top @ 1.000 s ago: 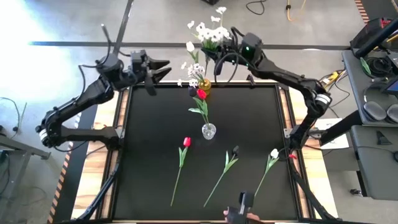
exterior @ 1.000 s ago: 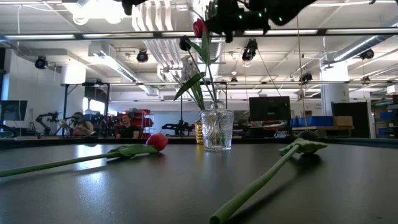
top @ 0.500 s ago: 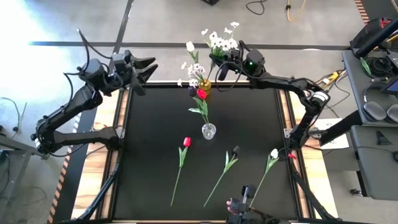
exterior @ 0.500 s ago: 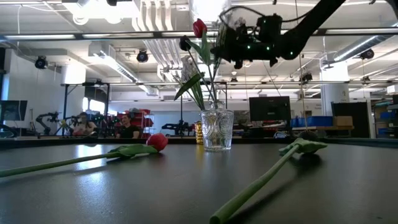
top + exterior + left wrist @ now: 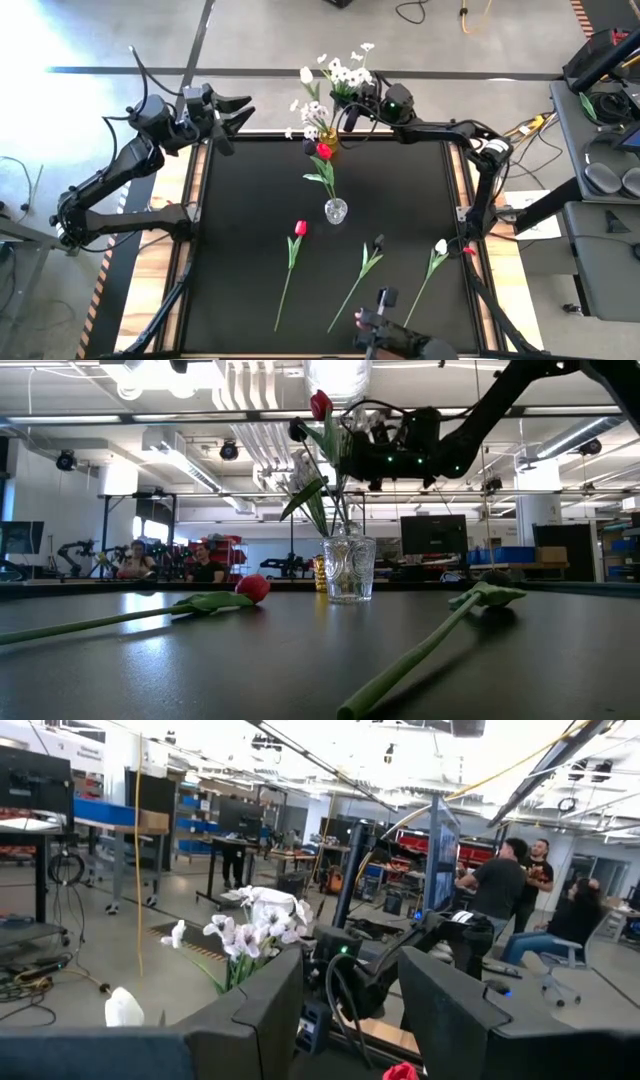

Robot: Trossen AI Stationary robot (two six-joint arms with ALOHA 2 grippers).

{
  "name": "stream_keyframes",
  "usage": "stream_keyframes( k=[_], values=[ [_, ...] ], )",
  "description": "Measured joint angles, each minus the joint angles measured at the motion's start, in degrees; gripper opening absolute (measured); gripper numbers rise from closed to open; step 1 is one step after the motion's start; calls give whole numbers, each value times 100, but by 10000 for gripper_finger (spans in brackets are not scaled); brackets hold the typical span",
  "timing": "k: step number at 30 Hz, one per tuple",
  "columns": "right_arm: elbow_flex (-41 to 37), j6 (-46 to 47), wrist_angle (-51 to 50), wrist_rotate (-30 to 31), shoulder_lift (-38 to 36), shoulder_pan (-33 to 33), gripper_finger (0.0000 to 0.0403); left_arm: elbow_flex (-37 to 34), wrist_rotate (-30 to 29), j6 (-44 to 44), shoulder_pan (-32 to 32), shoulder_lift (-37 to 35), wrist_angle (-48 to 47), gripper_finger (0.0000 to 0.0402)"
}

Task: Sort flowers into vase by color
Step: Put the white flowers into the yellow vase

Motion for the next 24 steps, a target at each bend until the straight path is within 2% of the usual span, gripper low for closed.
stream_keyframes(
  k=[15, 19, 24],
  values=[
    [5, -175, 27, -8, 410, 7, 16, 0, -46, 2, 0, 18, 2, 152],
    [5, -169, -111, 15, 440, 7, 36, 2, -46, 2, 0, 24, -21, 152],
    [10, -136, -372, -27, 433, 7, 82, 2, -46, 2, 0, 44, -61, 152]
  ],
)
